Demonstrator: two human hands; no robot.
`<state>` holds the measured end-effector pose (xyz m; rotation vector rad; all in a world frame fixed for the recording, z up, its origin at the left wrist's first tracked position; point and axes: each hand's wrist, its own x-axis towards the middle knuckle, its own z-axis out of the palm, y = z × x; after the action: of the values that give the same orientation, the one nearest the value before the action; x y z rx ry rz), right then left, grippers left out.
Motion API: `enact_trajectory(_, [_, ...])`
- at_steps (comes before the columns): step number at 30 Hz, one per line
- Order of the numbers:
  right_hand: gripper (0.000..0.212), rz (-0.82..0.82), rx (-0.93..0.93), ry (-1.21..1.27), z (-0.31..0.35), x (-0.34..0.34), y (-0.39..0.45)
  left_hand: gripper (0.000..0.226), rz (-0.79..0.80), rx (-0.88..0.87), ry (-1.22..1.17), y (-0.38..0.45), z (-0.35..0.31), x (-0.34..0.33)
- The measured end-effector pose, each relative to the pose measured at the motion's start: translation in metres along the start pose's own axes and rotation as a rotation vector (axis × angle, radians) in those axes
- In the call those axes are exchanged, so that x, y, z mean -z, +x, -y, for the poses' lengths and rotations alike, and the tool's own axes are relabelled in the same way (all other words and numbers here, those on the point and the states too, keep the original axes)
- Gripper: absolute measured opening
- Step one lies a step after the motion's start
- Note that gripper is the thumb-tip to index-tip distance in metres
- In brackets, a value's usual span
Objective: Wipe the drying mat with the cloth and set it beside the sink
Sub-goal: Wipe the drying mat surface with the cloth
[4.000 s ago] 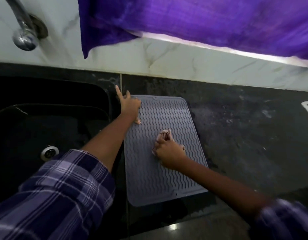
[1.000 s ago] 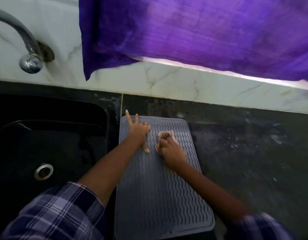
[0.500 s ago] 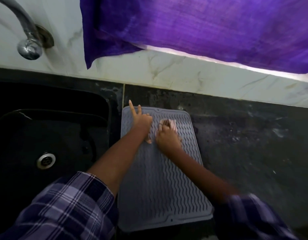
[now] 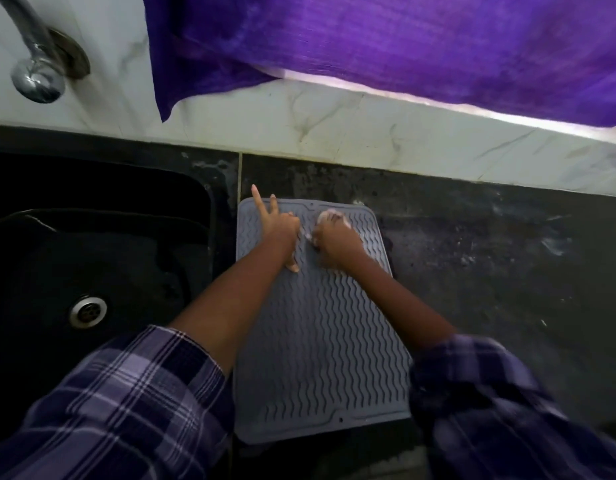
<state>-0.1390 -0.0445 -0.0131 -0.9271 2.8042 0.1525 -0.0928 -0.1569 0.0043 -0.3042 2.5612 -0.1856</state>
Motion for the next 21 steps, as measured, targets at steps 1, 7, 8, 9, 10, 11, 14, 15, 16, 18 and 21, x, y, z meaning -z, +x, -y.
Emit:
enact_trajectory(1, [0.029, 0.063, 0.026, 0.004, 0.001, -0.002, -0.020, 0.108, -0.006, -0.007, -0.008, 0.001, 0.000, -0.001])
enact_trajectory(7, [0.032, 0.357, 0.076, -0.072, 0.001, 0.042, -0.008, 0.117, -0.042, -0.023, -0.057, -0.002, 0.005, -0.006])
enact_trajectory(8, [0.031, 0.245, 0.056, -0.063, 0.002, 0.046, 0.009, 0.115, -0.045, -0.020, -0.069, -0.002, 0.005, -0.007])
enact_trajectory(9, [0.030, 0.129, 0.029, -0.066, 0.003, 0.045, 0.022, 0.115, -0.039, -0.017, -0.074, -0.002, 0.005, -0.007])
enact_trajectory(10, [0.031, 0.055, 0.007, -0.096, 0.007, 0.038, 0.029, 0.117, -0.026, -0.015, -0.067, -0.002, 0.005, -0.007])
enact_trajectory(11, [0.031, 0.017, -0.009, -0.130, 0.011, 0.028, 0.028, 0.119, -0.016, -0.009, -0.053, -0.002, 0.005, -0.007])
enact_trajectory(14, [0.031, -0.025, -0.002, -0.128, 0.019, 0.000, 0.002, 0.116, -0.021, 0.008, -0.024, -0.001, 0.003, -0.007])
enact_trajectory(15, [0.030, -0.034, 0.008, -0.101, 0.017, -0.004, -0.014, 0.111, -0.030, -0.001, -0.018, -0.002, 0.002, -0.006])
enact_trajectory(16, [0.030, -0.011, 0.016, -0.068, 0.014, -0.008, -0.037, 0.108, -0.038, -0.015, -0.005, -0.003, 0.003, -0.005])
enact_trajectory(18, [0.036, 0.117, 0.074, -0.031, 0.013, -0.014, -0.095, 0.111, -0.071, -0.027, 0.045, -0.005, 0.003, -0.005])
enact_trajectory(21, [0.039, 0.361, 0.148, -0.073, 0.014, -0.015, -0.144, 0.110, -0.164, -0.008, 0.098, -0.020, 0.000, -0.013])
